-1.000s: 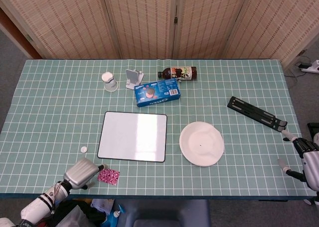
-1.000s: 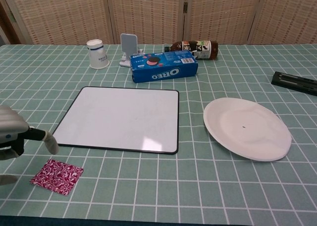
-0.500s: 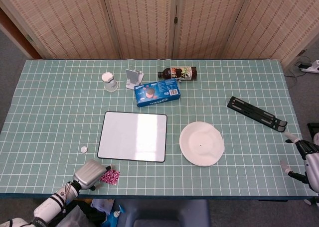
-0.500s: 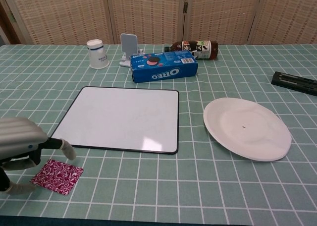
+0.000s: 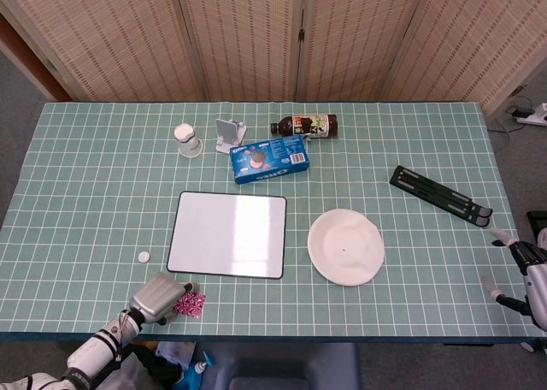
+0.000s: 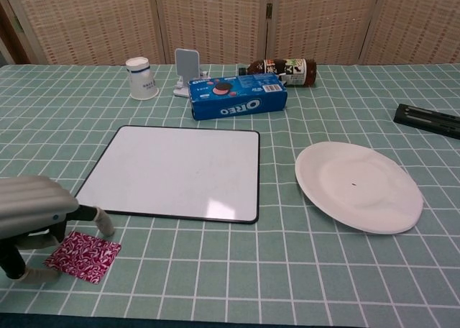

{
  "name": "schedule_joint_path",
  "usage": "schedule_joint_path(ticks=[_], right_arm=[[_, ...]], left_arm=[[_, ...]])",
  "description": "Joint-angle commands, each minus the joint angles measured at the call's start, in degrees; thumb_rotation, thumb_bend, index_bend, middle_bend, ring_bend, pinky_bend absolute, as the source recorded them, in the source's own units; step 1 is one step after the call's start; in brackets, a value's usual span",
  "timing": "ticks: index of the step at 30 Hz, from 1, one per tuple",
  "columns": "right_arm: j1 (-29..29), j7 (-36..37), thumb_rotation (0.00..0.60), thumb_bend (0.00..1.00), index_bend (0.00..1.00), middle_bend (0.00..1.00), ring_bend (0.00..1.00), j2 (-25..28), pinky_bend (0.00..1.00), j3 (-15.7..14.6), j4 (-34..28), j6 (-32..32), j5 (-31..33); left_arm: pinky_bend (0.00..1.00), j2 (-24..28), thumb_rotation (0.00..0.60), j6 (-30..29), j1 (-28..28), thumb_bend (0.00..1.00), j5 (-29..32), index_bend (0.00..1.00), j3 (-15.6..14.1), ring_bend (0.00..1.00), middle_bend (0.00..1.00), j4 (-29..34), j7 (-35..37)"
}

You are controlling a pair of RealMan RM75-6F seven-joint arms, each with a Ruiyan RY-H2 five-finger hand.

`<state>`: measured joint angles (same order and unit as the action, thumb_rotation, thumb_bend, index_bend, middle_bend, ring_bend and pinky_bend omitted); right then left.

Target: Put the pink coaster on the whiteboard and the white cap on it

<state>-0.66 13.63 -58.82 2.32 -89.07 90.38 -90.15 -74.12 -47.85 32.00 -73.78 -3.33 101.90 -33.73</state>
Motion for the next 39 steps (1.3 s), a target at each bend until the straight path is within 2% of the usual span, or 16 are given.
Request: schedule_joint_path(ticks=[1,19,26,39], right_arm=[[0.03,0.03,0.6,0.22,0.16,0.32,0.28,0.04,0.33,-0.02,0.03,0.0,-0.01],[0.22,-0.69,0.6,0.22,0.16,0.32,0.28,0.28,0.33,-0.1,-0.66,0.1,-0.17],[0.24,-0.87,0.6,0.22,0.16,0.32,0.28,0.37,0.33,-0.16,-0.84,0.11,-0.33],[0.47,-0.92,0.6,0.22,0.16,0.32,0.28,0.4,0.33,-0.26,-0.76,0.08,-0.15]], left_arm=[[1.0,-0.21,0.6,-0.51,0.17,0.25,0.46,0.24,-0.31,0.96,0.93,0.16,-0.38],[1.0,-1.37,0.6,-3.9,-0.67,0.25,-0.84,0.26,-2.06,0.96,0.93,-0.74,1.48],[1.0,-2.21,0.6,-5.12,-1.09,0.25,-1.55,0.29,-2.23,0.96,0.94,-1.43,2.43],[1.0,-2.94,0.6,-5.15,-0.79,0.25,-1.24,0.3,-2.3,0.96,0.94,-1.88,2.73]])
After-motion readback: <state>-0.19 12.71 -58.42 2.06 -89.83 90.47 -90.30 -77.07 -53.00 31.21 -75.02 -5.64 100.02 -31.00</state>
